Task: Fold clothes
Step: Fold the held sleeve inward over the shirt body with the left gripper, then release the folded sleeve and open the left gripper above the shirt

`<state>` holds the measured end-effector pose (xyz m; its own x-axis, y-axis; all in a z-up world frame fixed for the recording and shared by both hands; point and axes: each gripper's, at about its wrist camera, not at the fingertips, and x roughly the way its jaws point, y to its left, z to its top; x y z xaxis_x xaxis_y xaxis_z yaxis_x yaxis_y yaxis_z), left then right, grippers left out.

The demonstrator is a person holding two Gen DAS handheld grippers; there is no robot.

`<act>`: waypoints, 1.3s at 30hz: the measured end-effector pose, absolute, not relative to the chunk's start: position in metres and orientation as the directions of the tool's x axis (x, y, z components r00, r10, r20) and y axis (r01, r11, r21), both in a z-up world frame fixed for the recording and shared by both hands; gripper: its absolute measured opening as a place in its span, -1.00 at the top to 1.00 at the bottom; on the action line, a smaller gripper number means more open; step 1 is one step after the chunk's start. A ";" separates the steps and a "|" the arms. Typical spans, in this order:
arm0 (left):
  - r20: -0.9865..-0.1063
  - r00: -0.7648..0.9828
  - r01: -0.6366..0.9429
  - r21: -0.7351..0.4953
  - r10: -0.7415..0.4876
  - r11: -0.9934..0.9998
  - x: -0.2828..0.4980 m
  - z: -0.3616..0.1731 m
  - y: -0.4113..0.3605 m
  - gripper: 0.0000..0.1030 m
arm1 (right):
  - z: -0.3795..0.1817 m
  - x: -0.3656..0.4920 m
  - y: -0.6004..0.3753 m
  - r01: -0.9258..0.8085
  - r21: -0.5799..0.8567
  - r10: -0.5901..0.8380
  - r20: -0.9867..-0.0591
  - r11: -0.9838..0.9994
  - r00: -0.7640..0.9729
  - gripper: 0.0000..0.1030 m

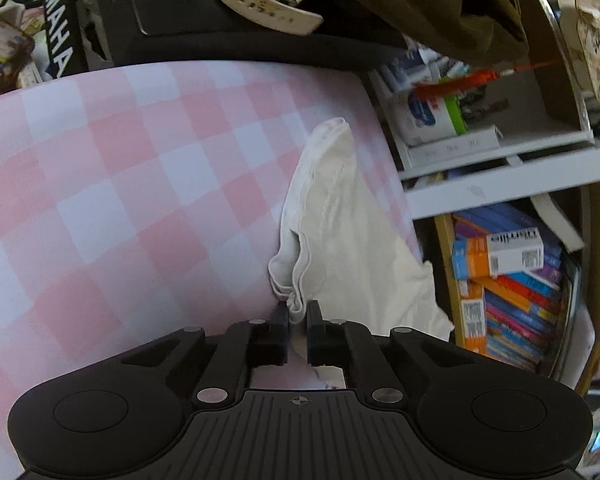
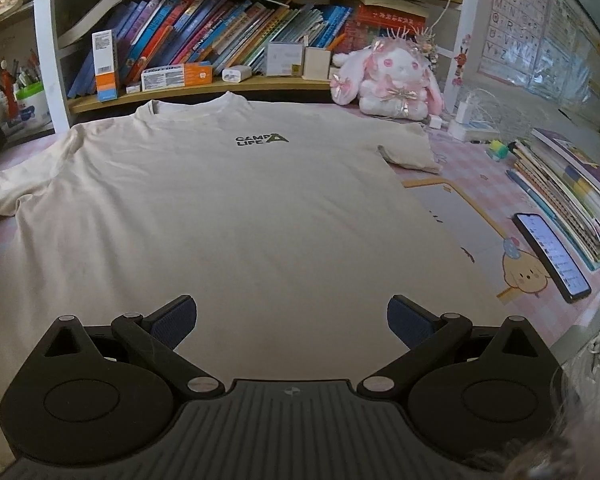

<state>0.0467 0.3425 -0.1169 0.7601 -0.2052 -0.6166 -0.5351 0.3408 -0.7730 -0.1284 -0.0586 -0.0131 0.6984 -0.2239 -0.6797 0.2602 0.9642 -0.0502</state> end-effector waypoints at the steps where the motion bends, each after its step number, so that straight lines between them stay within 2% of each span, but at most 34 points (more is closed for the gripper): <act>1: -0.618 0.762 -0.538 -0.770 -0.193 0.343 0.046 -0.115 0.342 0.89 | -0.014 -0.127 -0.060 0.255 -0.050 -0.220 -0.681 0.966 0.699 -0.99; 8: -0.606 0.789 -0.501 -0.730 -0.103 0.465 0.060 -0.081 0.321 0.89 | -0.020 -0.108 -0.083 0.200 -0.026 -0.163 -0.691 0.979 0.705 -0.99; 15: -0.610 0.792 -0.396 -0.551 -0.030 0.734 0.099 -0.024 0.256 0.89 | -0.035 -0.076 -0.120 0.101 0.022 -0.055 -0.720 0.995 0.692 -0.99; 17: -0.610 0.792 -0.293 -0.419 -0.028 0.859 0.113 -0.007 0.218 0.89 | -0.039 -0.069 -0.131 0.072 0.041 -0.020 -0.724 0.997 0.689 -0.99; 19: -0.630 0.776 -0.091 -0.166 -0.034 0.982 0.124 0.004 0.157 0.89 | -0.042 -0.064 -0.141 0.048 0.059 0.011 -0.730 0.997 0.683 -0.99; 21: -0.681 0.732 0.170 0.151 -0.022 0.974 0.122 -0.009 0.088 0.87 | -0.046 -0.058 -0.151 0.030 0.076 0.036 -0.738 0.997 0.674 -0.99; 22: -0.719 0.694 0.289 0.255 -0.019 0.923 0.117 -0.025 0.062 0.73 | -0.047 -0.056 -0.155 0.024 0.083 0.046 -0.742 0.996 0.669 -0.99; 23: -0.745 0.667 0.313 0.274 -0.005 0.909 0.116 -0.035 0.053 0.67 | -0.049 -0.054 -0.159 0.018 0.090 0.055 -0.746 0.996 0.664 -0.99; 25: -0.792 0.610 0.357 0.304 0.027 0.883 0.115 -0.056 0.037 0.66 | -0.051 -0.049 -0.166 0.007 0.102 0.073 -0.752 0.995 0.655 -0.99; 26: -0.798 0.602 0.314 0.268 0.027 0.911 0.115 -0.057 0.044 0.66 | -0.052 -0.048 -0.169 0.002 0.107 0.080 -0.755 0.994 0.651 -0.99; 27: -0.795 0.607 0.271 0.212 0.004 0.939 0.113 -0.054 0.053 0.49 | -0.053 -0.046 -0.172 -0.005 0.112 0.088 -0.757 0.994 0.648 -0.99; 28: -0.790 0.613 0.228 0.154 -0.019 0.961 0.111 -0.050 0.063 0.22 | -0.054 -0.046 -0.175 -0.010 0.117 0.096 -0.757 0.993 0.646 -0.99; 29: -0.783 0.620 0.184 0.094 -0.041 0.978 0.110 -0.047 0.073 0.06 | -0.055 -0.046 -0.178 -0.013 0.120 0.101 -0.759 0.993 0.643 -0.99; 30: -0.775 0.628 0.140 0.033 -0.063 0.990 0.108 -0.044 0.083 -0.19 | -0.057 -0.046 -0.181 -0.014 0.125 0.105 -0.764 0.992 0.637 -0.99; 34: -0.717 0.689 -0.018 -0.165 -0.107 0.986 0.118 -0.034 0.114 -0.23 | -0.063 -0.046 -0.187 -0.017 0.133 0.115 -0.775 0.991 0.621 -1.00; 39: -0.742 0.662 0.018 -0.122 -0.103 0.992 0.146 -0.049 0.088 -0.24 | -0.064 -0.048 -0.190 -0.028 0.129 0.118 -0.774 0.991 0.622 -1.00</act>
